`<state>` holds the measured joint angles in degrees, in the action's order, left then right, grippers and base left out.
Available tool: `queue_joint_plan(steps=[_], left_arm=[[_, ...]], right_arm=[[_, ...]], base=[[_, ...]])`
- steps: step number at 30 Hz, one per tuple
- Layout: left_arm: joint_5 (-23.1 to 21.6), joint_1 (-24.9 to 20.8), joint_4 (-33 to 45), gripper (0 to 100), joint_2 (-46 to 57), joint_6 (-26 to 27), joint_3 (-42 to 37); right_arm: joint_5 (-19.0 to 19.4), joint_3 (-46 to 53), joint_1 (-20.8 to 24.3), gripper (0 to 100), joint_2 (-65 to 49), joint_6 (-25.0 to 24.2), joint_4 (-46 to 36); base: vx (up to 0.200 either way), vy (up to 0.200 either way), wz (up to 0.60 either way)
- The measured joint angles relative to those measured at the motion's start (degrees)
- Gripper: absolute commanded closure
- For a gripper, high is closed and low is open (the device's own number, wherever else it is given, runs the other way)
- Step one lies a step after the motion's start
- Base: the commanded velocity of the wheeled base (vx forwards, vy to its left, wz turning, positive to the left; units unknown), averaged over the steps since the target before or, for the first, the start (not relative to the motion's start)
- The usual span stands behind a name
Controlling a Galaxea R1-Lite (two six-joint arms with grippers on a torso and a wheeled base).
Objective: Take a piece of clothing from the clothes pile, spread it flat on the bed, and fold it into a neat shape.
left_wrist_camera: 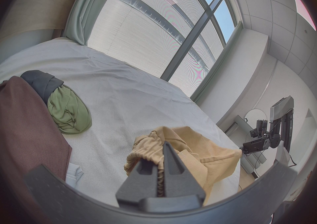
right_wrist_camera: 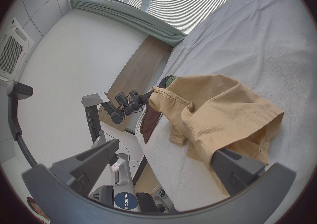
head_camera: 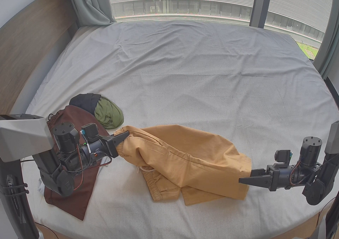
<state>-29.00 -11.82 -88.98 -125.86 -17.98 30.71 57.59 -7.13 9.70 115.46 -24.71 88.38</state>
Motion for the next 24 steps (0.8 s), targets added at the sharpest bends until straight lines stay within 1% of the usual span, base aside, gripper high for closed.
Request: queue_joint_plan(steps=[9, 24], left_arm=[[-0.01, -0.05, 0.00, 100, -0.22, 0.00, 0.05], [-0.01, 0.06, 0.00, 100, -0.11, 0.00, 0.13]], right_arm=[[0.11, -0.67, -0.39, 0, 0.55, 0.27, 0.02], [-0.02, -3.00, 2.34, 0, 7.23, 2.07, 0.18]], base=[[0.000, 0.000, 0.00], [0.000, 0.000, 0.00]])
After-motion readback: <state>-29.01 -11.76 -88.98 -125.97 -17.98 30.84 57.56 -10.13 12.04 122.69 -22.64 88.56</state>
